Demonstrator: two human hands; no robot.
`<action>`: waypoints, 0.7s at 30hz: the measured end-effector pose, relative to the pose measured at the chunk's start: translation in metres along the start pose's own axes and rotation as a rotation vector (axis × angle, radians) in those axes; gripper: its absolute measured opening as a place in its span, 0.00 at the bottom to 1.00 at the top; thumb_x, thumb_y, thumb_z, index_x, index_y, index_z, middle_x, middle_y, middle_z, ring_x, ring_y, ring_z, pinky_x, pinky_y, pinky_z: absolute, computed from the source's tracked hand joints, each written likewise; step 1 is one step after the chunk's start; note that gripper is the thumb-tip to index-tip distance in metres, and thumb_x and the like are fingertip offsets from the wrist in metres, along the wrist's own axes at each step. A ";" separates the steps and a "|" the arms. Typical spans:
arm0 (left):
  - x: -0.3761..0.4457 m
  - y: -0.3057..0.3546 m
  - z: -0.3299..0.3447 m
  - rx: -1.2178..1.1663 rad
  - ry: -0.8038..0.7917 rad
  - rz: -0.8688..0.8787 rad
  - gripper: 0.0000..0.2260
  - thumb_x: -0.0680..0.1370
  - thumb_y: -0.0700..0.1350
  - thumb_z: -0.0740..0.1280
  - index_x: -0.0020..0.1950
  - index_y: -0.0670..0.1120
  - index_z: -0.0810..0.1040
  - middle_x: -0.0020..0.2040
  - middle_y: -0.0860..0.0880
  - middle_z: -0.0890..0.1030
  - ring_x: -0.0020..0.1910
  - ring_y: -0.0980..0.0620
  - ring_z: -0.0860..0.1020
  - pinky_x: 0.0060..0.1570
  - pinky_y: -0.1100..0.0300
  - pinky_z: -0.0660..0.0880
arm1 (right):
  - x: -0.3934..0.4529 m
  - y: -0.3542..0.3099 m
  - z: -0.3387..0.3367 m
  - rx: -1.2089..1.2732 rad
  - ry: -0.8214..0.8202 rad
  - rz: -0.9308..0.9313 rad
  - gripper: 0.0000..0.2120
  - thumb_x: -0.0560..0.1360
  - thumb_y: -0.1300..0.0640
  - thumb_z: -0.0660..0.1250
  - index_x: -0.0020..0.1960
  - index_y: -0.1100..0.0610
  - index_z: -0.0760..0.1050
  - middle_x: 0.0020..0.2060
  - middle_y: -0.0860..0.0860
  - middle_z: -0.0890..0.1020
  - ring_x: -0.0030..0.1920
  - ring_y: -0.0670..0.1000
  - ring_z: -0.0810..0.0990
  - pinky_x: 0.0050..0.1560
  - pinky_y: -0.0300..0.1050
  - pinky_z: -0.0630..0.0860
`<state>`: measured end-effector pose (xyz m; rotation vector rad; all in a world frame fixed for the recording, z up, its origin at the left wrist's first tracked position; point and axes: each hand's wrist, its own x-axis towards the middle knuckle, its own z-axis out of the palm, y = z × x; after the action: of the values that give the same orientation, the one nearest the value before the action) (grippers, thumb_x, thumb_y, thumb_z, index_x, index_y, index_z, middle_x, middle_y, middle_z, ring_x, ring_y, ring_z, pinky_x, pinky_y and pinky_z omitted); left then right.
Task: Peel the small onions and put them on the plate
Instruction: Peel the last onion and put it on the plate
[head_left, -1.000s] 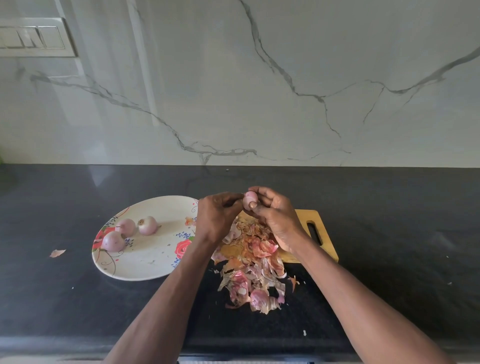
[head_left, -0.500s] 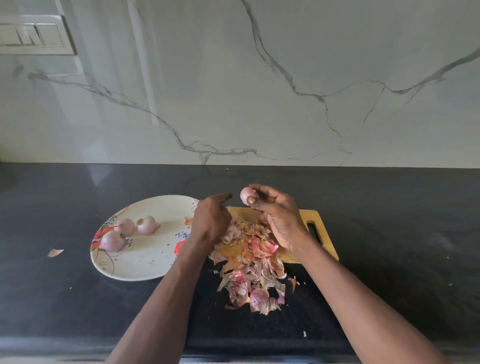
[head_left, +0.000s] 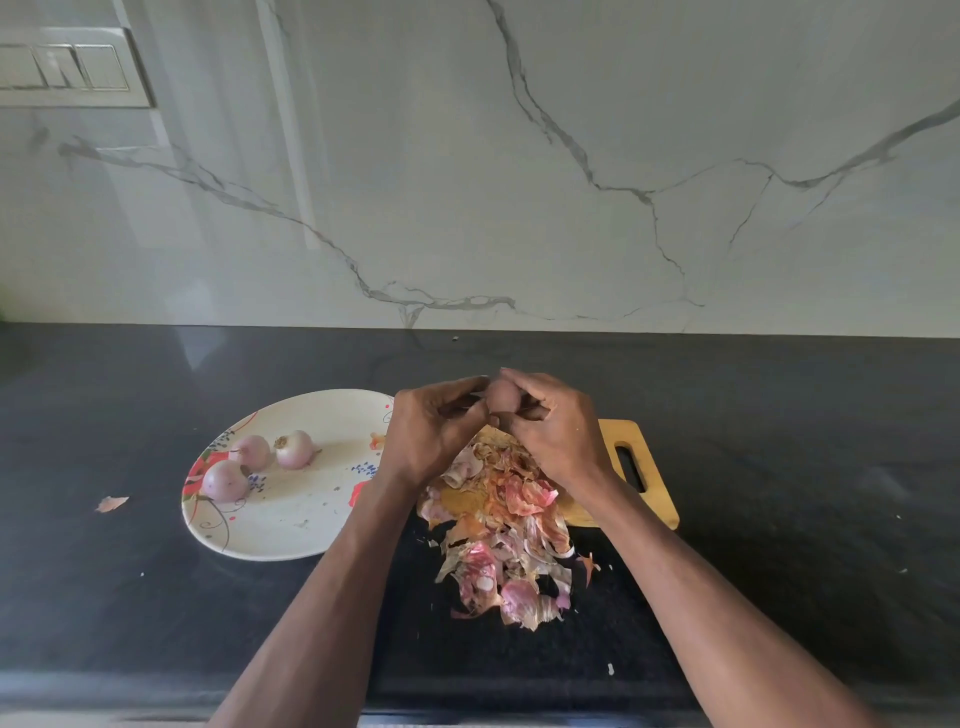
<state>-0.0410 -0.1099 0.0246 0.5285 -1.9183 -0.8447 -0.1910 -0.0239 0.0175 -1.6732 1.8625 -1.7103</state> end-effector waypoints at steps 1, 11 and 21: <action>0.000 0.000 0.000 0.017 0.001 0.013 0.13 0.76 0.42 0.75 0.60 0.42 0.84 0.52 0.50 0.86 0.48 0.64 0.84 0.49 0.65 0.81 | 0.000 0.001 0.000 -0.026 0.005 -0.011 0.25 0.70 0.61 0.79 0.65 0.58 0.80 0.59 0.51 0.83 0.54 0.47 0.84 0.53 0.42 0.82; 0.002 -0.004 -0.001 0.055 -0.046 0.018 0.10 0.77 0.38 0.73 0.57 0.42 0.86 0.51 0.49 0.87 0.47 0.61 0.85 0.48 0.62 0.82 | -0.001 0.000 -0.001 -0.066 0.016 -0.045 0.21 0.70 0.61 0.79 0.62 0.58 0.82 0.55 0.49 0.83 0.52 0.46 0.83 0.53 0.40 0.82; 0.004 -0.006 -0.003 0.026 -0.108 -0.069 0.11 0.76 0.41 0.74 0.59 0.45 0.85 0.50 0.55 0.86 0.47 0.61 0.84 0.49 0.60 0.82 | -0.005 -0.005 -0.001 -0.048 -0.014 0.033 0.22 0.69 0.60 0.79 0.62 0.57 0.82 0.51 0.43 0.83 0.51 0.46 0.84 0.53 0.38 0.81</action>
<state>-0.0407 -0.1179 0.0232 0.5776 -2.0220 -0.9096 -0.1867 -0.0187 0.0183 -1.6577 1.9283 -1.6500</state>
